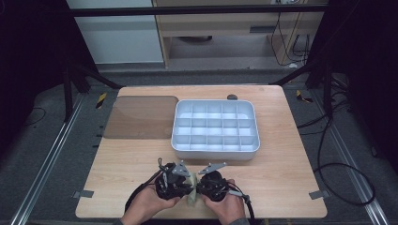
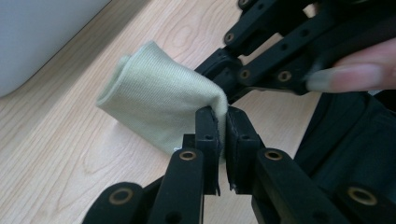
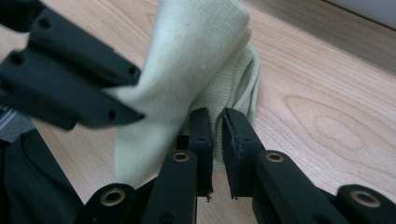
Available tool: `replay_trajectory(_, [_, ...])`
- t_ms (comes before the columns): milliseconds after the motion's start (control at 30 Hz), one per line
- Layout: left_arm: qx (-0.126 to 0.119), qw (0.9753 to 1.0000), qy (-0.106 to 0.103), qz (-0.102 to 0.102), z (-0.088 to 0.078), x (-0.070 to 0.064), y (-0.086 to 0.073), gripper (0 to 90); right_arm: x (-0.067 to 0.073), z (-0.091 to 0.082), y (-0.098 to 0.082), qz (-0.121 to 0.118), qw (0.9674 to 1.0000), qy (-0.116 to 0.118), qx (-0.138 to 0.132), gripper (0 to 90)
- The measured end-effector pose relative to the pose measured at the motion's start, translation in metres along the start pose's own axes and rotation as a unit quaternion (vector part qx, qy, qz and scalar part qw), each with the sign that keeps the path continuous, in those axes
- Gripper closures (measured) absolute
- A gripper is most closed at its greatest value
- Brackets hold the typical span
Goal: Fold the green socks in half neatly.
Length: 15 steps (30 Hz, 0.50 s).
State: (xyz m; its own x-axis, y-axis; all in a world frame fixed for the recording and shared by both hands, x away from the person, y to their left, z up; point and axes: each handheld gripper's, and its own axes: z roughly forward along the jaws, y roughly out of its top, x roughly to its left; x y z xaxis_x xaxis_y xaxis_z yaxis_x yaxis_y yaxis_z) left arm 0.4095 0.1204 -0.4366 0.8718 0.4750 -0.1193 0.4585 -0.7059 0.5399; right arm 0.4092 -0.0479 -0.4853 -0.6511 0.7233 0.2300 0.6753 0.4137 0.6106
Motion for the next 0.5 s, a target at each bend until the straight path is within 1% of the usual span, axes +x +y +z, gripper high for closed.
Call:
replay_trajectory(67, [0.0,1.0,0.003,0.002,0.001,-0.001,0.001,84.4,-0.002,0.0,-0.001,0.002,1.0,0.005,-0.004,82.4])
replay_trajectory(167, [0.008,0.9999,0.005,0.005,0.004,-0.001,0.002,84.4,-0.003,0.001,-0.002,0.004,0.9999,0.01,-0.007,81.9])
replay_trajectory(233, [0.012,0.9999,0.007,0.007,0.006,-0.001,0.002,84.4,-0.004,0.0,-0.002,0.001,0.9999,0.015,-0.009,78.0])
replay_trajectory(267, [0.015,0.9998,0.006,0.009,0.006,-0.001,0.002,84.4,-0.005,-0.001,-0.003,-0.004,0.9999,0.012,-0.009,75.3])
replay_trajectory(300, [0.017,0.9998,0.005,0.009,0.006,-0.001,0.002,84.5,-0.005,-0.003,-0.003,-0.003,0.9999,0.011,-0.01,71.9])
replay_trajectory(333, [0.02,0.9997,0.005,0.011,0.007,-0.001,0.002,84.5,-0.006,-0.006,-0.004,-0.007,0.9999,0.005,-0.01,68.5])
replay_trajectory(367, [0.022,0.9997,0.006,0.011,0.008,-0.001,0.002,84.5,-0.007,-0.009,-0.004,-0.006,0.9999,0.005,-0.01,66.2])
replay_trajectory(400, [0.023,0.9997,0.006,0.011,0.009,-0.001,0.002,84.5,-0.009,-0.013,-0.005,-0.008,0.9999,0.001,-0.011,64.9])
replay_trajectory(500, [0.026,0.9995,0.008,0.013,0.012,-0.001,0.003,84.5,-0.011,-0.023,-0.008,-0.008,0.9998,0.002,-0.018,62.2])
